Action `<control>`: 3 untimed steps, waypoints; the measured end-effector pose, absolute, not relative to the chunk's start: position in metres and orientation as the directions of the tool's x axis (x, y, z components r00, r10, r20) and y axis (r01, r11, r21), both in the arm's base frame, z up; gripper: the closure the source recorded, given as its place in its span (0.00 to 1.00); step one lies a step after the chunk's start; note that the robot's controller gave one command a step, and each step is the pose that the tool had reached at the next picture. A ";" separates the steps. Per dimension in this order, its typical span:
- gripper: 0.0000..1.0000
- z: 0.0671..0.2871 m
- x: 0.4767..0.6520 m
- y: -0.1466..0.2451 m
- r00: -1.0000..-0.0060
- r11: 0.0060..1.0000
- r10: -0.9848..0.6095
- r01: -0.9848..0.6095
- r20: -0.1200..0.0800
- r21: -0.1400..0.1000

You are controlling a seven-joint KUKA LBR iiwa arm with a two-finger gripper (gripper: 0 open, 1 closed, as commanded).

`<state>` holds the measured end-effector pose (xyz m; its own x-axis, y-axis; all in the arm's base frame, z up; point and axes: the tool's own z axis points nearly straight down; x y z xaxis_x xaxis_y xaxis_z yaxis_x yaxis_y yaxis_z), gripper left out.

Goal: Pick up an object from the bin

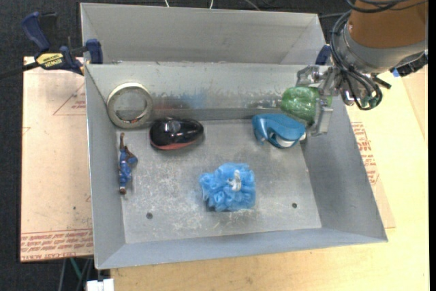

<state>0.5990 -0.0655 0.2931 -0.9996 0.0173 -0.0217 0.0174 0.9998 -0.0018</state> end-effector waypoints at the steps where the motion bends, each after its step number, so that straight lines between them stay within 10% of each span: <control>1: 1.00 0.178 0.608 -0.060 -0.998 0.998 -0.060 -0.060 -0.025 -0.003; 3: 1.00 0.196 0.600 -0.063 -1.000 1.000 -0.025 -0.025 -0.016 0.001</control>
Offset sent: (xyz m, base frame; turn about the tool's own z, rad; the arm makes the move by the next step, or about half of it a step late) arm -0.0024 -0.0031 -0.0818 0.0129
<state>0.5998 -0.0632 0.1961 -0.9996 -0.0250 -0.0156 -0.0250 0.9997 0.0008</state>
